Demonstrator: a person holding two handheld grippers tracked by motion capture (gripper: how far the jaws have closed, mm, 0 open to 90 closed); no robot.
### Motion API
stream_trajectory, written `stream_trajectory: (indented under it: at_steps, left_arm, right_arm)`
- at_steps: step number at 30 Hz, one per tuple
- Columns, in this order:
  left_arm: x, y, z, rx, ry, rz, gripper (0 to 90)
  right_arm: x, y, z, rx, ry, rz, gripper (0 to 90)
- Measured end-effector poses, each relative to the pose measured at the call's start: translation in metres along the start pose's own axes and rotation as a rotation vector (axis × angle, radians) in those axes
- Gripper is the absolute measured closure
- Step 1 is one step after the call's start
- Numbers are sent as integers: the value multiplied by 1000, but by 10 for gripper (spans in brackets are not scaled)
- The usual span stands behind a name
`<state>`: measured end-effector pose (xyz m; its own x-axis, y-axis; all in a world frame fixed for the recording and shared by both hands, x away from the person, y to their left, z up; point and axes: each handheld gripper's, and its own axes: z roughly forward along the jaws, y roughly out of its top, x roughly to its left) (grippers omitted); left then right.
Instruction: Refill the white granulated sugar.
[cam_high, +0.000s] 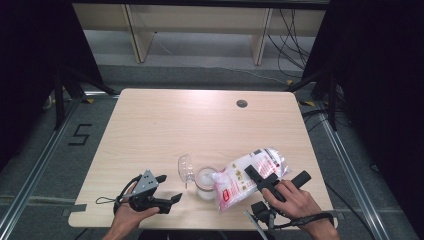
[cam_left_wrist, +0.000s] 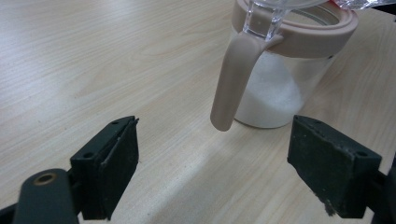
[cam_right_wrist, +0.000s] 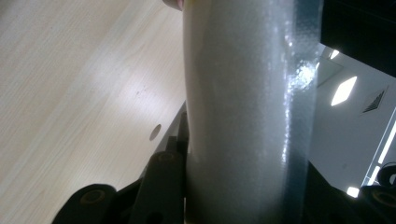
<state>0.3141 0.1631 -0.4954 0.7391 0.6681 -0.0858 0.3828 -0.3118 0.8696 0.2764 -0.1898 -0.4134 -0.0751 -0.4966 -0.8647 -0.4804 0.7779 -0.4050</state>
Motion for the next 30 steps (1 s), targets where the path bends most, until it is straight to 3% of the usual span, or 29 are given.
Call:
stream_trajectory:
  at_steps: [17, 20, 21, 30]
  left_arm:
    - [0, 0, 0, 1, -1, -2, 161]
    - [0, 0, 0, 1, -1, -2, 161]
    - [0, 0, 0, 1, -1, 1, 161]
    - [0, 0, 1, -4, -1, -6, 161]
  right_arm:
    - [2, -3, 0, -16, 1, 41, 739]
    - [1, -4, 2, -43, -1, 37, 740]
    - [4, -4, 2, -41, 7, 92, 740]
    - [6, -10, 3, -85, 15, 181, 743]
